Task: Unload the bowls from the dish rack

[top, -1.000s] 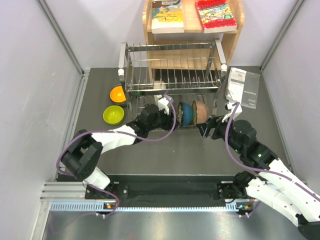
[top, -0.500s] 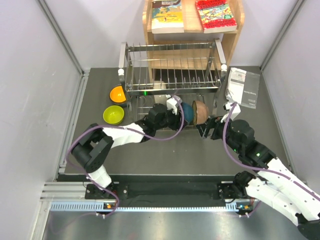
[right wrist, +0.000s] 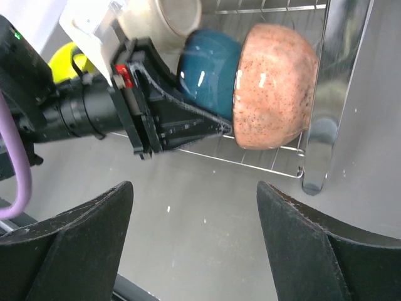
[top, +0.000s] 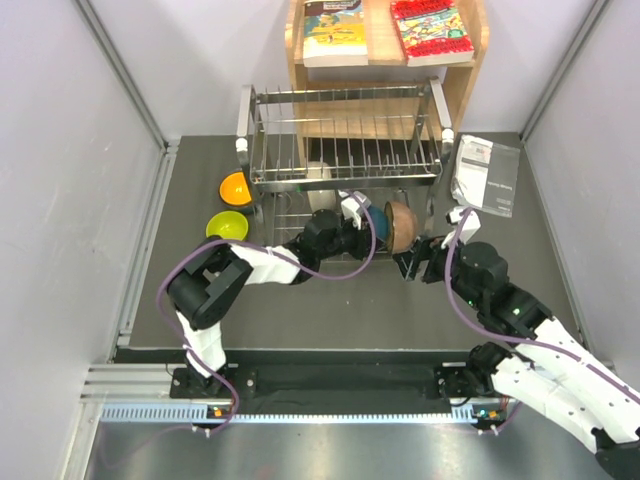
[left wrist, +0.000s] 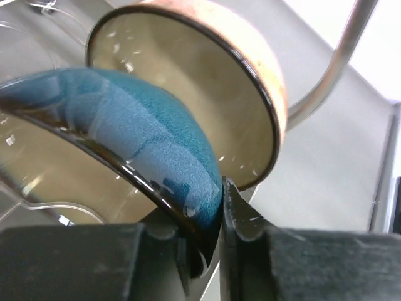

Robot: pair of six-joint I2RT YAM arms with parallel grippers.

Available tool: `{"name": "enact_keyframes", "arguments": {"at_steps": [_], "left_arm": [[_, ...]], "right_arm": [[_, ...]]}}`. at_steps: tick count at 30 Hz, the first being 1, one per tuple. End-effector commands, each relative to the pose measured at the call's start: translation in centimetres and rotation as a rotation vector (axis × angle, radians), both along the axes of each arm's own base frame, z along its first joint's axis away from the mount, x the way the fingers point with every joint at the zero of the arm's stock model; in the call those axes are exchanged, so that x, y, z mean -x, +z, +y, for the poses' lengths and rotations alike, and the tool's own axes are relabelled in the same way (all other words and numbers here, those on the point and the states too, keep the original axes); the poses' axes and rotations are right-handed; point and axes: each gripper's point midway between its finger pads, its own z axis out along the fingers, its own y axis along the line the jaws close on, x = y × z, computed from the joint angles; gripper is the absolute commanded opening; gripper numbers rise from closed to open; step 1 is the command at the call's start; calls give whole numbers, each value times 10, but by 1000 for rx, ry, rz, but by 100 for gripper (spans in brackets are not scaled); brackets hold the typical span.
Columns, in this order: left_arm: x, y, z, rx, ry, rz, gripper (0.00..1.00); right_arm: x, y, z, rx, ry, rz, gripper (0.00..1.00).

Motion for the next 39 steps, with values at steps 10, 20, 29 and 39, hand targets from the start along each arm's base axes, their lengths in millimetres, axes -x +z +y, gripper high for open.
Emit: {"name": "enact_keyframes", "arguments": {"at_steps": [10,20,29,39], "left_arm": [[-6,32,9,41,53,-85,0],[-14,64,5,239,58,-80,0],[-12,72,5,410,88,-24,0],[-10,99,3,576,66,-23,0]], "right_arm": [[-6,-9,1,-4,-20,21,80],[-6,-7,-2,13,-26,25,80],[-8,-7,-6,37,-40,20,80],[-7,-3,-7,36,-42,11,80]]}}
